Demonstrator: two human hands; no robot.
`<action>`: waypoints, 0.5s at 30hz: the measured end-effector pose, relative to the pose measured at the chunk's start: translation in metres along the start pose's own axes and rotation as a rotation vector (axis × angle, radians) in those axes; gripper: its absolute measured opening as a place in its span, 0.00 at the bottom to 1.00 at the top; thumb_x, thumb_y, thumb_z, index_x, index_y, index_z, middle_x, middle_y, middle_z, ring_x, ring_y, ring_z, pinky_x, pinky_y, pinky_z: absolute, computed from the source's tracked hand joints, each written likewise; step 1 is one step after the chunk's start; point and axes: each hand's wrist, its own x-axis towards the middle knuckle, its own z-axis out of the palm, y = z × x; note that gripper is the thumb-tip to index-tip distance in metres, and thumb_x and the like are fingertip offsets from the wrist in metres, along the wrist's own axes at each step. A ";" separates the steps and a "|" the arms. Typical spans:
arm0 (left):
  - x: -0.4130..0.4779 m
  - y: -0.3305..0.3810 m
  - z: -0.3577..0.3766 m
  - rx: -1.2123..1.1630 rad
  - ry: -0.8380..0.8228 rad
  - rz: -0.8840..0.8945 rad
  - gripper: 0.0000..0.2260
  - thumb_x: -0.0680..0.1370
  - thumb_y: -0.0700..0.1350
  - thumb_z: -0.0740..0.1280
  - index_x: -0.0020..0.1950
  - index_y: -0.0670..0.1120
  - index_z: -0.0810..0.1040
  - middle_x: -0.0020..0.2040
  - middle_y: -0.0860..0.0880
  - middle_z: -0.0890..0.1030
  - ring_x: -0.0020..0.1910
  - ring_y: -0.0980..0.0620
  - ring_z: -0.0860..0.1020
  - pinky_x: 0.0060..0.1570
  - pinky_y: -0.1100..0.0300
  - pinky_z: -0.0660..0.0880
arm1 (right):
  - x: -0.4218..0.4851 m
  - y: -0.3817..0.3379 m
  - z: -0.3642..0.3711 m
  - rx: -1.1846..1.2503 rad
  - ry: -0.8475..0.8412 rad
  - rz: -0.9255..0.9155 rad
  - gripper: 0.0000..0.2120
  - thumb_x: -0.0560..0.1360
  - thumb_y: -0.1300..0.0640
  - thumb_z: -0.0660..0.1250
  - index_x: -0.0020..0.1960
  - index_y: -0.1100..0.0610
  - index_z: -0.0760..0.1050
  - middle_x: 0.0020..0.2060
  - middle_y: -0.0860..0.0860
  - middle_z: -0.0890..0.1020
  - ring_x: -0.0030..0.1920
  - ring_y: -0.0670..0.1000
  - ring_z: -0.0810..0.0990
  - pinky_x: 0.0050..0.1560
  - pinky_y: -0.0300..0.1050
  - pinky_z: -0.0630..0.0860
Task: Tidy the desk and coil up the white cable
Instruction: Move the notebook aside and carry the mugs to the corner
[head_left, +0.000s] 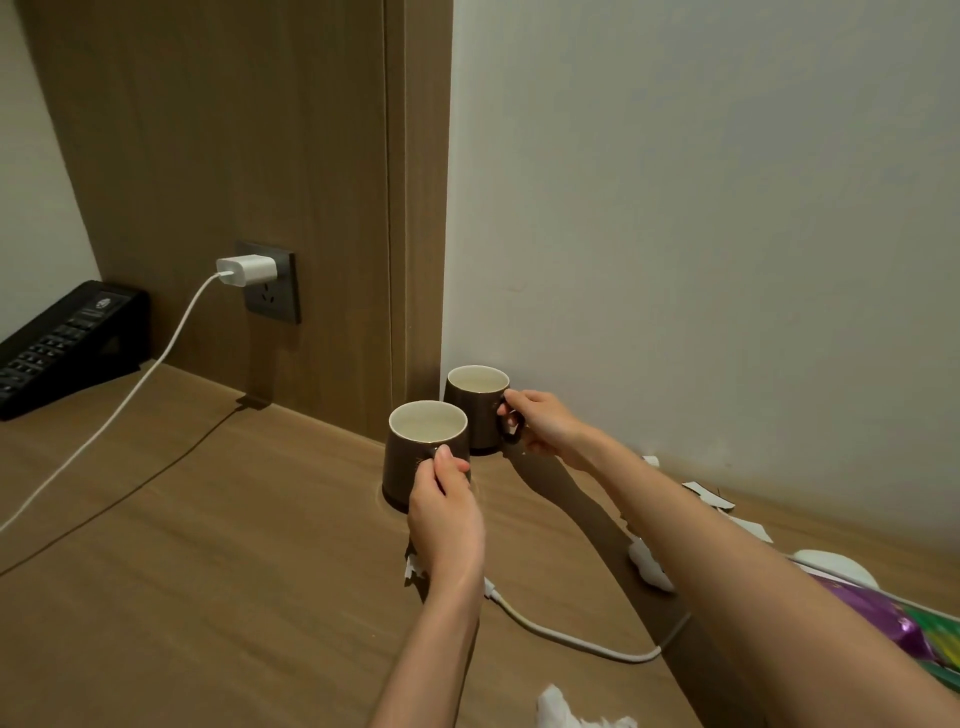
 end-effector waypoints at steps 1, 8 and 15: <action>0.000 0.000 0.000 -0.004 -0.001 -0.001 0.16 0.82 0.50 0.53 0.44 0.45 0.76 0.36 0.51 0.75 0.38 0.54 0.74 0.38 0.57 0.68 | 0.001 0.000 0.002 -0.002 0.010 -0.010 0.14 0.82 0.51 0.54 0.45 0.58 0.72 0.32 0.51 0.71 0.20 0.44 0.65 0.19 0.33 0.60; 0.003 -0.002 0.000 0.004 -0.042 0.003 0.17 0.82 0.51 0.53 0.44 0.45 0.77 0.37 0.51 0.78 0.40 0.53 0.75 0.39 0.56 0.72 | 0.014 -0.001 0.012 0.039 0.049 -0.015 0.16 0.82 0.52 0.53 0.39 0.56 0.69 0.33 0.51 0.73 0.32 0.48 0.69 0.29 0.37 0.66; 0.004 -0.004 -0.003 0.063 -0.050 0.032 0.17 0.81 0.54 0.53 0.45 0.48 0.78 0.40 0.50 0.80 0.43 0.51 0.78 0.47 0.49 0.78 | 0.004 0.004 0.010 0.013 0.145 -0.032 0.09 0.81 0.52 0.57 0.49 0.59 0.67 0.46 0.58 0.72 0.34 0.50 0.71 0.30 0.39 0.70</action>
